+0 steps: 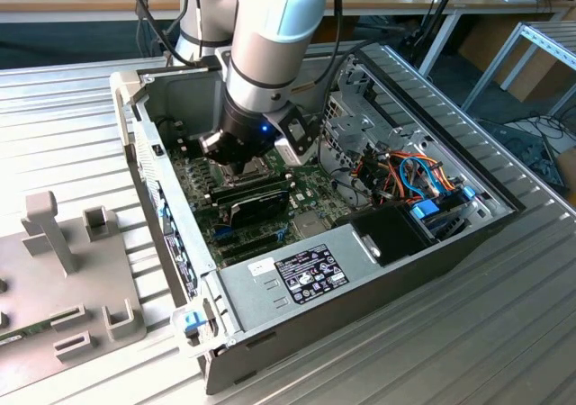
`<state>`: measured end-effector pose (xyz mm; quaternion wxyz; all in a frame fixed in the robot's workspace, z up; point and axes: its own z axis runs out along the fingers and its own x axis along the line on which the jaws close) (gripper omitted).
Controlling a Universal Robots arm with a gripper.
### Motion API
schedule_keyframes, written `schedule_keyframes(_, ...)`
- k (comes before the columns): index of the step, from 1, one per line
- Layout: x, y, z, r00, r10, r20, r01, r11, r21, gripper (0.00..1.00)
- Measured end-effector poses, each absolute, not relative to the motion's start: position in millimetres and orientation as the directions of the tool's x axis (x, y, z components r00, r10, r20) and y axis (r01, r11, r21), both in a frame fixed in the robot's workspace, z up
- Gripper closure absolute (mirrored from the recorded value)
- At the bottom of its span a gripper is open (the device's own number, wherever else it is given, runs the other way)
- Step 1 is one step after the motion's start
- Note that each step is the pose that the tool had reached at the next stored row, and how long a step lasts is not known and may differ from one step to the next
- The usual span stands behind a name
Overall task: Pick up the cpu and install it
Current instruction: 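Install the second cpu locking lever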
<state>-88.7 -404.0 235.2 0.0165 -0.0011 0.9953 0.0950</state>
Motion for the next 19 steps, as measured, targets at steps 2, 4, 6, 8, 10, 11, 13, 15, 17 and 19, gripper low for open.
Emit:
schedule_keyframes(2, -89, -404, 235, -0.999, 0.001, -0.033, -0.005, 0.982, 0.189, 0.89)
schedule_keyframes(4, -89, -404, 235, -0.999, 0.001, -0.033, -0.005, 0.982, 0.189, 0.89)
schedule_keyframes(6, -89, -404, 235, -0.999, 0.001, -0.033, -0.005, 0.982, 0.189, 0.89)
schedule_keyframes(8, -89, -404, 235, -0.999, 0.002, -0.033, -0.004, 0.982, 0.189, 0.89)
schedule_keyframes(10, -89, -404, 235, -0.999, 0.008, -0.033, 0.002, 0.982, 0.189, 0.89)
schedule_keyframes(11, -89, -404, 234, -0.999, 0.011, -0.033, 0.005, 0.982, 0.189, 0.89)
schedule_keyframes(13, -89, -404, 233, -0.999, 0.012, -0.033, 0.006, 0.982, 0.189, 0.89)
schedule_keyframes(15, -89, -403, 233, -0.999, 0.012, -0.033, 0.006, 0.982, 0.189, 0.89)
schedule_keyframes(17, -88, -398, 233, -0.999, 0.012, -0.033, 0.006, 0.982, 0.189, 0.89)
schedule_keyframes(19, -87, -391, 234, -0.999, 0.012, -0.033, 0.006, 0.982, 0.188, 0.89)
